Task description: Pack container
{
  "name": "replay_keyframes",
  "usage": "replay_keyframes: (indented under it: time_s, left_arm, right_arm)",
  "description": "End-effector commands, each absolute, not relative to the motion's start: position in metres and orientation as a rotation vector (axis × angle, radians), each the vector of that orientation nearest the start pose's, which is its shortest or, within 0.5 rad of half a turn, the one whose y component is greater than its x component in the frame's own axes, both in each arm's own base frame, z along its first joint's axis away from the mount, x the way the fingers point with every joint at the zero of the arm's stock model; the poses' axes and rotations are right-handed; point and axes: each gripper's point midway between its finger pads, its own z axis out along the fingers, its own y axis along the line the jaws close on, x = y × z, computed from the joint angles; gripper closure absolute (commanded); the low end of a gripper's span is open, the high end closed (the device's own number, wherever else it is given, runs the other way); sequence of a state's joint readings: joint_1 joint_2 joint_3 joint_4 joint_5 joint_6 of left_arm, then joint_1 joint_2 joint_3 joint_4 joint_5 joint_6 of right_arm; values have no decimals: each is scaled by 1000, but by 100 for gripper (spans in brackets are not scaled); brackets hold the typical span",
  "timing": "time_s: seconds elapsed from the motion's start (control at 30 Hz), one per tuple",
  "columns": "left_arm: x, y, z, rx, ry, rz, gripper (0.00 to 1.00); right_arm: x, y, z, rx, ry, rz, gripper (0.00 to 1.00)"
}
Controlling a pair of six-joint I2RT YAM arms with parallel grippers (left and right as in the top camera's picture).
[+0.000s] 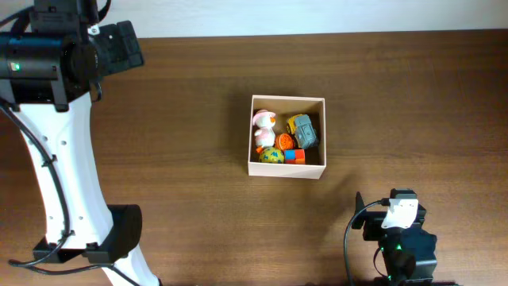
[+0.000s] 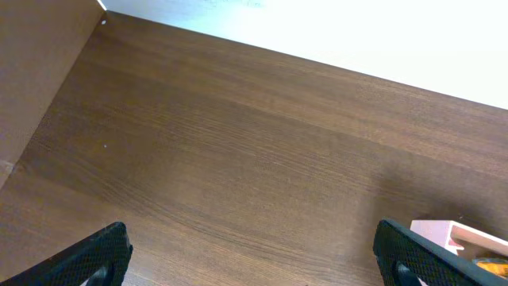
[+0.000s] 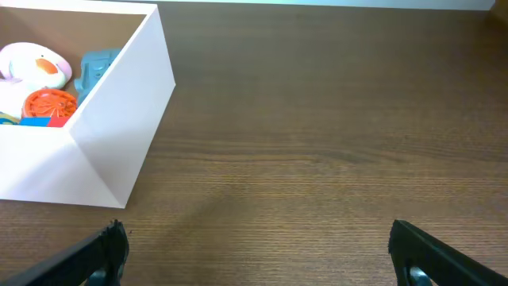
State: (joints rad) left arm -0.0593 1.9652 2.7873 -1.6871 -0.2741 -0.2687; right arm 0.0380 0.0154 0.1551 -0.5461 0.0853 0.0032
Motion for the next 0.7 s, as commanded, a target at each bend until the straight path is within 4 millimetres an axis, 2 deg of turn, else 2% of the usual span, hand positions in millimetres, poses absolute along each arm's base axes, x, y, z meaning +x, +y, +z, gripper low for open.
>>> replay_keyframes:
  time_s: [0.0,0.23,0.37,0.5,0.6,0.67]
  left_arm:
    - [394,26,406,-363,2344,195,1]
    - [390,27,411,-363,2331,192,1]
    - [370,39,434,-391,2252,259,1]
    - [359,45,449,-396,2144,267,1]
    - [356,45,446,-369,2051,256,1]
    - [350,45,435,-345,1993,257,1]
  right_arm:
    - [216,-7,113,35,1971,-53,1]
    - [216,-7,113,35,1971,-53,1]
    - [216,-7,113,35,1971,-53,1]
    - [216,-7,113,35,1971,-53,1]
    - [216,-7,113,35,1971,-53,1]
    - [216,-7,113,35,1971,-53,1]
